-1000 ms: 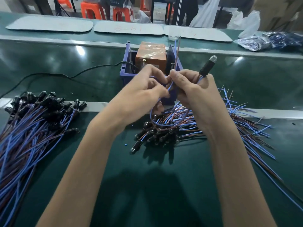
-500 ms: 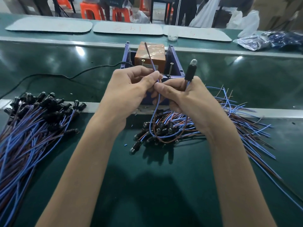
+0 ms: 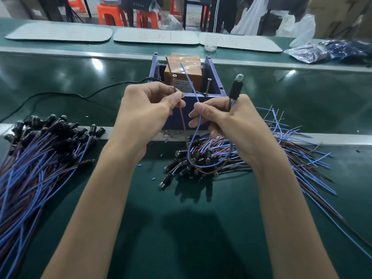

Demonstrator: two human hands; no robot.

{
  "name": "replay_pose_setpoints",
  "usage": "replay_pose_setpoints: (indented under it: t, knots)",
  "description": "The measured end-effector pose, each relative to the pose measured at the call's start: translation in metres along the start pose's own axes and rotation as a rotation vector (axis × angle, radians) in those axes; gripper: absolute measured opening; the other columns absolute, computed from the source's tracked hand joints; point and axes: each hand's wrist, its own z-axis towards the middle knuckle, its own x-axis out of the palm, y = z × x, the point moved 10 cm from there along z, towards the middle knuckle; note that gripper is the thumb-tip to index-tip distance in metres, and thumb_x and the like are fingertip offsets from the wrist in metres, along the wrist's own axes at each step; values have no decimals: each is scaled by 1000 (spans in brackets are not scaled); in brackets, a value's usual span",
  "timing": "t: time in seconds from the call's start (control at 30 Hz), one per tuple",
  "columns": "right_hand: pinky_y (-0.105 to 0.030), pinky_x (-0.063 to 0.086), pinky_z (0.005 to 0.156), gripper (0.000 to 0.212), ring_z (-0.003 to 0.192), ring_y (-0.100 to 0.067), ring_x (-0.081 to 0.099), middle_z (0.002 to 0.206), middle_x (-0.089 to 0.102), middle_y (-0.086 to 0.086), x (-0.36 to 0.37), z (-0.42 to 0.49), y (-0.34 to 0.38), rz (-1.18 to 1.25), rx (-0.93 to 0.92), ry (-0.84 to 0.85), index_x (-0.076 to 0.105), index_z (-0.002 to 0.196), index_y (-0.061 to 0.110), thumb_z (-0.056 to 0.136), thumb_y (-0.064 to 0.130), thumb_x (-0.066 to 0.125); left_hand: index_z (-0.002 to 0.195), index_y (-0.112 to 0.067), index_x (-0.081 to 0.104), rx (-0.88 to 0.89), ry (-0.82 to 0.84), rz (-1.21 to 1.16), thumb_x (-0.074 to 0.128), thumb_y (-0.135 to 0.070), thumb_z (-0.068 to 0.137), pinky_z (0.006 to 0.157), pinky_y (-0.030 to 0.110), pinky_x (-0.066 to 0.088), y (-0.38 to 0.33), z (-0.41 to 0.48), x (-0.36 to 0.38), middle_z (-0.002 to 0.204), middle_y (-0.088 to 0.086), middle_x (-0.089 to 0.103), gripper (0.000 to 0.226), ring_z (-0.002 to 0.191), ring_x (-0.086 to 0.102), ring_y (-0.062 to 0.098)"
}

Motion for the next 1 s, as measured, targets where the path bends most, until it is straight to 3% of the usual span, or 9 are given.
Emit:
replay_pose_setpoints:
  t: [0.1,0.27,0.33,0.43,0.53,0.63,0.77,1.0]
  knots:
    - [-10,34,41,16,36,-3,39,62,70,-3,-7,0,-1,16,2,-32,73,84,2,91,12,63,81,-26,70,-33,52,88,64,-19,91,75,24,43,7,4,-4,63,-15,69,14,69,56,3]
    - [-8,28,39,14,34,-1,38,52,61,0,-13,2,-2,78,14,-55,68,99,12,92,4,59,85,-31,68,-10,132,170,61,-21,93,71,26,41,10,7,-5,57,-17,65,14,60,50,1]
    - [-7,29,40,16,37,-1,40,47,56,4,-18,4,-2,61,12,-94,69,98,16,92,5,58,86,-31,67,3,137,182,61,-21,93,74,28,45,11,8,-7,56,-16,64,13,61,53,1]
    - [-6,29,41,12,39,-1,39,43,48,9,-26,4,-1,29,-20,-155,72,91,18,92,13,61,94,-29,58,-4,117,134,62,-22,93,82,41,50,15,11,-11,58,-11,66,9,70,57,17]
    - [-6,28,41,9,38,-1,37,43,45,10,-32,3,-1,18,-40,-194,72,87,18,91,19,63,95,-29,52,23,94,110,62,-21,93,74,42,46,14,13,-14,58,-9,66,13,69,54,20]
    - [-7,30,40,9,38,0,39,43,48,9,-33,3,0,25,-42,-208,70,84,15,91,17,64,96,-29,60,89,105,157,61,-22,93,69,38,47,8,11,-13,60,-9,67,8,63,55,15]
    - [-7,31,42,14,42,2,46,50,58,8,-35,2,1,24,-29,-199,69,82,16,91,9,60,95,-31,66,134,133,190,60,-18,94,60,21,49,3,10,-9,68,-10,71,14,52,53,5]
    - [-11,21,41,27,42,-3,26,48,35,6,-46,-1,4,59,-42,-178,73,82,11,89,0,50,89,-34,71,140,124,198,61,-12,93,59,13,48,0,8,-11,73,-12,72,24,58,55,5]
